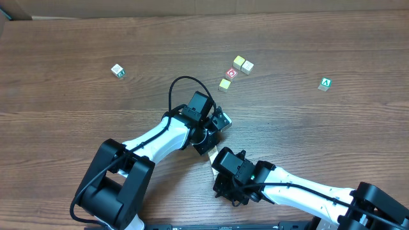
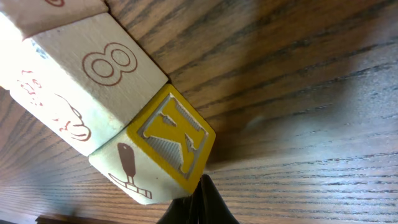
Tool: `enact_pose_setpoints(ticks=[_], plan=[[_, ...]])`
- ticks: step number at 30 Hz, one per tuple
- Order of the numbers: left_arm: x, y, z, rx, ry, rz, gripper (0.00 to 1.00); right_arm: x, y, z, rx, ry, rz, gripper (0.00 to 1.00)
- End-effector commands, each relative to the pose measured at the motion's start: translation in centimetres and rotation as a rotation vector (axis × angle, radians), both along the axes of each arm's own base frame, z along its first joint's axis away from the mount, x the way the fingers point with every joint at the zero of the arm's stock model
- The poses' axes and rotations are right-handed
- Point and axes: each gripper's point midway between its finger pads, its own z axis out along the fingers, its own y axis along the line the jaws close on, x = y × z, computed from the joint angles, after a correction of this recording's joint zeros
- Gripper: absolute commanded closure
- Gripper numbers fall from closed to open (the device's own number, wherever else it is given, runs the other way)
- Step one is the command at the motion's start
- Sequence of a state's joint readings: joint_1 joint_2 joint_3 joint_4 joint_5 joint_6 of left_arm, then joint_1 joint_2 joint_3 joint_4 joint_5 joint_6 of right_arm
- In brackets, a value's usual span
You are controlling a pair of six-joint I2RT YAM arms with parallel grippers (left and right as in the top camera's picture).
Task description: Flip 4 blocks
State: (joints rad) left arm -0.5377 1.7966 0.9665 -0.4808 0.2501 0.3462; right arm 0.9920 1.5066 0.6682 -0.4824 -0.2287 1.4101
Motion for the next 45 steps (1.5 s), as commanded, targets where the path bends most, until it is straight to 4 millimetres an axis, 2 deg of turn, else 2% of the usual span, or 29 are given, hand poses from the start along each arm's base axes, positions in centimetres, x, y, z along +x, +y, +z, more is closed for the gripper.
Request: enact_pose_setpoints(ticks=[1,25,34,45], plan=[[-1.5,0.9,-2.4,0.061,0.044,-0.031,0.96,0.8,0.5,0.5,0.009,-0.032,-0.009,0.96],[-1.3,0.6,-2.3,0.054,0.028,-0.049,0.96,0.7,0.6,0.5,0.012,-0.026,-0.011,0.96],[-1.9,-0.9,-2.2,0.049,0.004,-0.098,0.96,0.5,0.7,0.5,0.012,-0.026,-0.006,0.96],[-0.9,0.3,-2.4,0.08,0.002,0.01,0.96,0.2,0.7,0.5,0.006,-0.028,-0.001,0.96]])
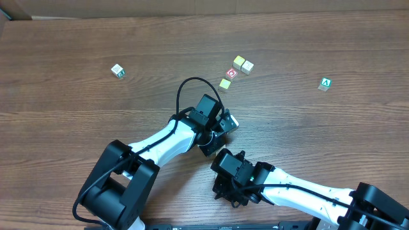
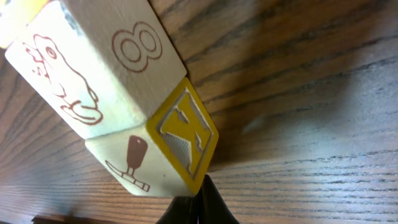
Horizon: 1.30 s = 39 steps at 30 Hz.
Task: Flip 4 blocks
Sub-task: 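Lift both grippers away from the block row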
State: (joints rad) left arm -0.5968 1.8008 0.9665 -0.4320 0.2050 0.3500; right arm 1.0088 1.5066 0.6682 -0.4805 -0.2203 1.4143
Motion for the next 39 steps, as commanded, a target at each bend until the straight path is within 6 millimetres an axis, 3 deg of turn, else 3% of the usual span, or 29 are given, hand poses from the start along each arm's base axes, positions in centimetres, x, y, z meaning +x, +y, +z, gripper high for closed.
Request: enact_pose_setpoints(ticks=[1,11,17,23,31,39], plan=[[-0.7,2.2,-2.4,0.067,0.064,0.08,0.96,0.5,0.5,0.5,0.007,-0.018,-0.015,0.96],[1.4,4.8,-2.4,0.051,0.084,0.254,0.96,-0.2,-0.1,0.2,-0.021,0.007,-0.019,0.96],[2.1,6.0,-2.3,0.045,0.09,0.315,0.96,-2.1,0.0,0.1,-0.04,0.061,-0.018,0.96],[3.3,8.3,-2.4,0.05,0.106,0.484,0.96,-3.1,-1.8,0.0,-0.113,0.123,-0.065,0.96],[3.3,13.2,-2.7,0.047,0.239,0.844,0.96,-1.0,-6.3,1.7,-0.206,0.064,-0.182,0.96],[0.3,12.8,-2.1,-0.059,0.479,0.893,0.96,3.2,-8.8,3.1,-0.175,-0.037,-0.205,0.96]])
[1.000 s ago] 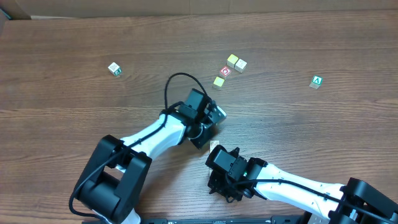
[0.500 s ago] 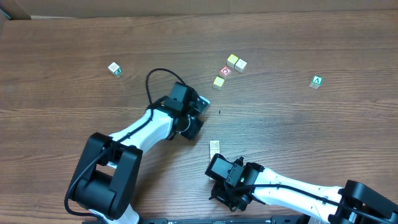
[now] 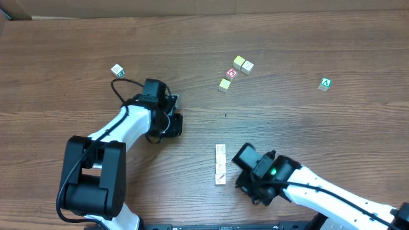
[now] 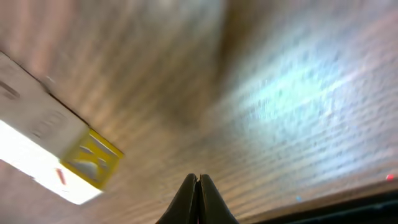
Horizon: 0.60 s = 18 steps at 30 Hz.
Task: Flip 4 blocks
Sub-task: 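Lift both grippers away from the block row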
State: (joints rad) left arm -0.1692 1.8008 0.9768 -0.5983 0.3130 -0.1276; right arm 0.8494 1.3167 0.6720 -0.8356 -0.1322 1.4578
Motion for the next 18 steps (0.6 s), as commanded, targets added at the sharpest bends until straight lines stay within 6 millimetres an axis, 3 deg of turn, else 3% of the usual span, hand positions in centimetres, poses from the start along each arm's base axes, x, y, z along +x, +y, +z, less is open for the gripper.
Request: enact_pose_setpoints(ticks=[1,6,11,13,18], plan=[[-3.3,0.1,-1.8,-0.037,0.151,0.022,0.96,2.8,-1.4,0.9,-0.002,-0.083,0.026,0.96],[-4.5,-0.1,-0.9,-0.056,0.179,-0.007,0.96,5.1,-4.0,1.1,-0.006,-0.097,0.008,0.96],[-4.4,-0.5,1.5,-0.088,0.13,-0.021,0.96,6.8,-6.3,1.3,-0.008,-0.109,-0.046,0.95],[-3.9,-0.6,3.0,-0.096,0.071,-0.024,0.96,7.6,-7.1,1.6,-0.009,-0.123,-0.057,0.92],[-2.6,-0.5,10.0,-0.112,-0.177,-0.02,0.96,10.6,-8.8,3.7,-0.006,-0.208,-0.023,0.85]])
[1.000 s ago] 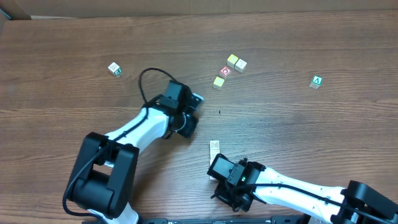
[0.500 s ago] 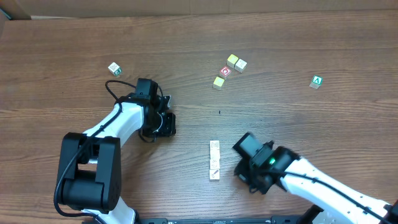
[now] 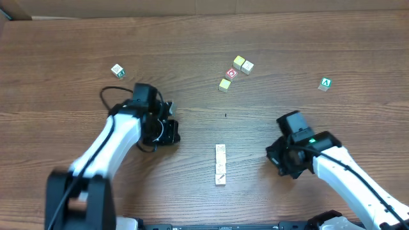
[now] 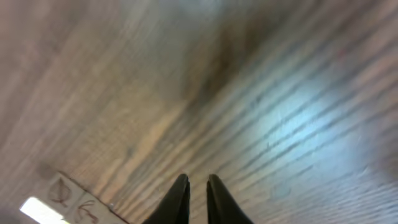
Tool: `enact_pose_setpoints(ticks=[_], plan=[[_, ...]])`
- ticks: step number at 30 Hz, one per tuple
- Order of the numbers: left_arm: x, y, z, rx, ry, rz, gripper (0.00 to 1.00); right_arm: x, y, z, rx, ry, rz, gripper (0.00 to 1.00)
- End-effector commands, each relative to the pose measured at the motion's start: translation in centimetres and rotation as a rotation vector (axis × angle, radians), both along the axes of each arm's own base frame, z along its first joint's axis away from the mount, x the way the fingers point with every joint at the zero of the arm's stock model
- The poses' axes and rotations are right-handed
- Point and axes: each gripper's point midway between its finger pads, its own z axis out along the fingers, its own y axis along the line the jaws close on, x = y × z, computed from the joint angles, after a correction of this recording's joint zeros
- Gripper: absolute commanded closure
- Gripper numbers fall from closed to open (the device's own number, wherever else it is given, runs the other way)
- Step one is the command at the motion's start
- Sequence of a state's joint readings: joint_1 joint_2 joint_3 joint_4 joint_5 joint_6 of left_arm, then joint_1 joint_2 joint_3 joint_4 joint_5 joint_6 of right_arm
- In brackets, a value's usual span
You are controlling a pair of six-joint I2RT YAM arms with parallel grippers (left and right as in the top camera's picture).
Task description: Flip 4 blocks
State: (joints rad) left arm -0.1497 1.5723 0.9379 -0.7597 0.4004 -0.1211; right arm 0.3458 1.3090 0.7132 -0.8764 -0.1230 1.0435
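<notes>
A short row of pale wooden blocks (image 3: 220, 164) lies end to end on the table (image 3: 77, 38), between the two arms. In the right wrist view its end shows at the lower left, blurred, as blocks (image 4: 59, 198) with drawn figures. My right gripper (image 3: 276, 160) is to the right of the row, apart from it. The right gripper (image 4: 196, 182) has its fingers a narrow gap apart with only bare wood between them. My left gripper (image 3: 168, 131) is to the row's left, well apart; its jaws do not show.
Loose blocks lie further back: a white one (image 3: 117, 70) at the left, a cluster with a red-faced block (image 3: 231, 73) and yellowish blocks (image 3: 242, 63) in the middle, and a green one (image 3: 326, 83) at the right.
The right gripper has moved right, farther from the row, and its fingers have parted slightly. The left arm has shifted a little toward the near left. The row lies as before.
At first both grippers were at the blocks mid-table, the right shut with its tip against the yellow K block. Then the blocks had turned to show other faces. Later the row lay alone with both arms drawn away. Now the arms are farther apart.
</notes>
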Motion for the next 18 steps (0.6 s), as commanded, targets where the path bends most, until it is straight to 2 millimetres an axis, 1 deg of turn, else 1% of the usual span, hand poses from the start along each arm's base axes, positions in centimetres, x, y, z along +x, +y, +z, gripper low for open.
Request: enact_pose_setpoints(ticks=[1,3,6,9,11,12,13,15,16,17,18], plan=[[0.6,0.0,5.8,-0.021,-0.209,0.0,0.96,3.5,-0.7,3.3,0.001,-0.134,0.096,0.83],[0.5,0.3,8.8,-0.019,-0.317,0.007,0.96,4.9,-1.2,5.1,-0.01,-0.185,0.149,0.77],[-0.4,1.4,13.4,0.006,-0.485,0.031,0.96,7.1,-1.5,8.9,-0.028,-0.28,0.24,0.65],[-2.0,2.3,18.6,0.017,-0.665,0.056,0.96,9.0,-1.2,13.6,-0.048,-0.391,0.339,0.53],[-3.8,2.8,22.4,0.008,-0.789,0.067,0.96,10.1,-1.0,17.6,-0.068,-0.483,0.408,0.41],[-4.5,3.0,23.5,0.006,-0.822,0.071,0.96,10.3,-1.0,18.8,-0.075,-0.508,0.425,0.34],[-6.6,3.5,26.1,0.009,-0.903,0.074,0.96,10.7,-1.0,22.3,-0.098,-0.585,0.472,0.16],[-8.8,4.1,27.8,0.024,-0.959,0.072,0.96,10.9,-1.0,25.4,-0.121,-0.651,0.498,0.09],[-9.7,4.3,28.3,0.03,-0.979,0.062,0.95,10.9,-1.0,26.9,-0.131,-0.687,0.514,0.07],[-10.6,4.4,28.6,0.037,-0.994,0.052,0.94,10.9,-1.2,28.2,-0.143,-0.716,0.517,0.0],[-11.3,4.6,28.8,0.04,-1.004,0.051,0.92,11.0,-1.5,29.4,-0.161,-0.739,0.507,0.0]])
